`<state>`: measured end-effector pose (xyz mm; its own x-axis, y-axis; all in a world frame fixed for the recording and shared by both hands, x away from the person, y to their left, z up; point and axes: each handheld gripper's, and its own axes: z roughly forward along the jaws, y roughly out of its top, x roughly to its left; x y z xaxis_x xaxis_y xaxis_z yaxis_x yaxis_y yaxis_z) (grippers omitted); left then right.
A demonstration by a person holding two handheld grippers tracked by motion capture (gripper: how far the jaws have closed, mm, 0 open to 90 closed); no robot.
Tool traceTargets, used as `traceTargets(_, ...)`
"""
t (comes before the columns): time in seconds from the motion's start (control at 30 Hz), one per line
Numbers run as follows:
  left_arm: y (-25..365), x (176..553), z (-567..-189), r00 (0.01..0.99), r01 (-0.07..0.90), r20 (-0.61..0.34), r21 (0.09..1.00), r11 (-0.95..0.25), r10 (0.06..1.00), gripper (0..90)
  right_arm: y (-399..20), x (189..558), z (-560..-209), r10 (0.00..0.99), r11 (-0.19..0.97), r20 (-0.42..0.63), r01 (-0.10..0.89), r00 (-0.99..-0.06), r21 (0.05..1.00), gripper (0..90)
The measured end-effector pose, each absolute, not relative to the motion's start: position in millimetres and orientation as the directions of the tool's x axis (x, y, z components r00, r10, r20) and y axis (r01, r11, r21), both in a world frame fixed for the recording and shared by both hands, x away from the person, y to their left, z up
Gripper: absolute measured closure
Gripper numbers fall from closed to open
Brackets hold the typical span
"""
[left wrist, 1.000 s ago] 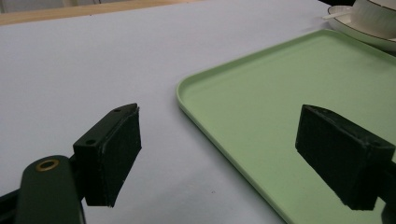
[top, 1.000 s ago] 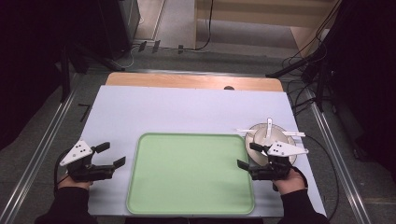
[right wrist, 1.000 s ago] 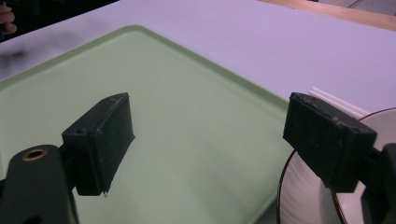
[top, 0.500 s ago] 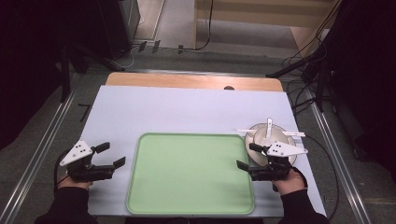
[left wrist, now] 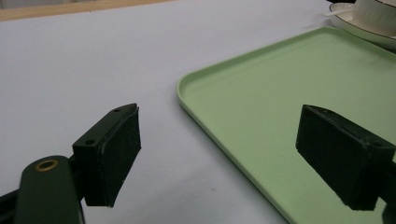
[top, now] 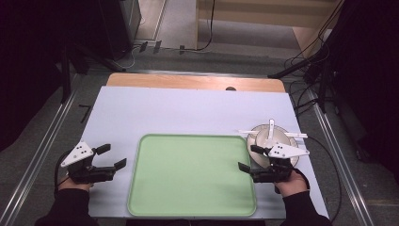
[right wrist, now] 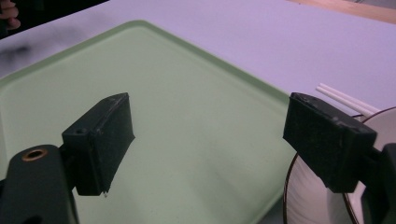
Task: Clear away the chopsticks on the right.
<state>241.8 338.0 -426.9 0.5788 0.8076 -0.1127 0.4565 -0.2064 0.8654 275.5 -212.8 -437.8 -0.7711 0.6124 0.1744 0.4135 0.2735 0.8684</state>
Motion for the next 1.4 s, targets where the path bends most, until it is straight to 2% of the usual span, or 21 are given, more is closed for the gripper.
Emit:
traceTargets(0.4,338.1,242.0,-426.7,0.578,0.456,-0.111,0.865,-0.208,0.808,13.7,-211.1,273.5,-437.1,0.569,0.264,0.209,0.417,-0.795,0.87,13.6)
traceTargets(0.6,338.0,242.7,-427.0,0.576,0.459,-0.107,0.862,-0.212,0.81,13.8,-210.7,275.7,-437.2,0.545,0.37,0.242,0.49,-0.802,0.789,15.4)
traceTargets(1.1,335.1,248.0,-427.2,0.58,0.468,-0.112,0.857,-0.218,0.807,13.8,-226.6,266.2,-428.0,0.569,0.364,0.229,0.492,-0.789,0.791,13.6)
traceTargets(1.23,333.8,249.9,-427.3,0.58,0.473,-0.117,0.854,-0.216,0.806,13.8,-232.0,265.1,-422.7,0.595,0.355,0.247,0.526,-0.765,0.773,13.3)
traceTargets(1.4,332.6,251.6,-427.6,0.582,0.472,-0.12,0.856,-0.214,0.805,13.8,-242.1,262.3,-420.2,0.603,0.343,0.269,0.548,-0.751,0.763,17.8)
